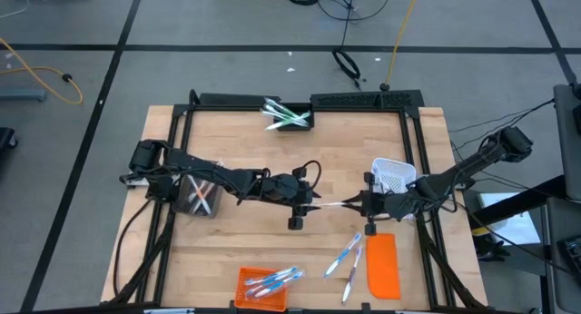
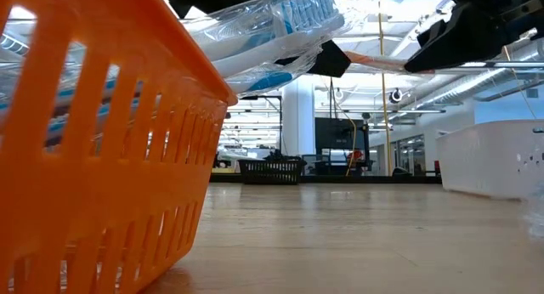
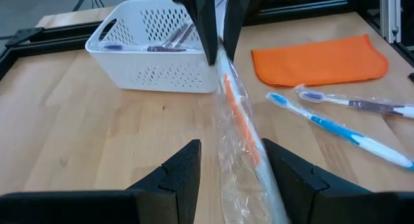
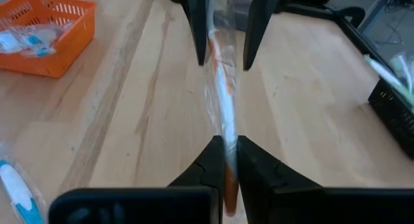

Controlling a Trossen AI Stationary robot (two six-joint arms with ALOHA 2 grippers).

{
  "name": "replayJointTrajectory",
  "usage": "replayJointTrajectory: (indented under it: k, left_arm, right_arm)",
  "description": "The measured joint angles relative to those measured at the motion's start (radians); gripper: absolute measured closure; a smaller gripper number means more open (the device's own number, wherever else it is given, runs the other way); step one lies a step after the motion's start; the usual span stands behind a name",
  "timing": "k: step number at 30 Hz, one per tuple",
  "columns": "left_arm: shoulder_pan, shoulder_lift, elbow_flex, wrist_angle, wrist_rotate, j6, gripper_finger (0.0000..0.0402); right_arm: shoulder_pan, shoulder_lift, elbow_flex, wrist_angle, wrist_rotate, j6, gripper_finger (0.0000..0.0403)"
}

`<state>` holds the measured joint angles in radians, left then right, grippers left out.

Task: Pick & Place Toothbrushes
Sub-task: Put the orange toothbrush into the transparent black bin

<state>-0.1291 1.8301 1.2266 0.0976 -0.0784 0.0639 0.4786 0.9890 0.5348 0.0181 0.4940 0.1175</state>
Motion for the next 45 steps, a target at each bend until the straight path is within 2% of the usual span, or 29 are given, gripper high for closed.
replayJointTrajectory:
  k: [6,14,17,23,28,37,41,45]
  left_arm:
    - [0.000,0.000,0.000,-0.006,0.001,-0.019,0.0260]
    - [-0.001,0.000,0.000,-0.008,0.009,0.010,0.0379]
    - [0.000,0.000,-0.001,-0.008,0.010,0.005,0.0377]
    - [-0.001,0.000,-0.001,-0.019,-0.037,0.003,0.0382]
    - [-0.001,0.000,-0.001,-0.065,-0.063,-0.014,0.0385]
    - [0.000,0.000,-0.001,-0.257,-0.125,-0.092,0.0399]
    - [0.002,0.000,-0.001,-0.296,-0.176,-0.116,0.0399]
    - [0.001,0.000,-0.001,-0.312,-0.182,-0.126,0.0400]
  right_arm:
    - [0.000,0.000,0.010,-0.005,0.001,-0.008,0.0387]
    - [-0.001,0.000,0.010,-0.008,0.010,0.011,0.0387]
    - [-0.001,0.000,0.010,-0.008,0.010,0.016,0.0381]
    - [-0.001,0.000,0.011,-0.003,0.005,0.020,0.0338]
    - [-0.001,0.000,0.011,-0.003,0.007,0.016,0.0319]
    - [0.000,0.000,0.011,-0.007,-0.005,0.016,0.0316]
    - [0.000,0.000,0.011,-0.007,-0.005,0.016,0.0316]
    - [0.001,0.000,0.011,-0.008,-0.002,0.016,0.0317]
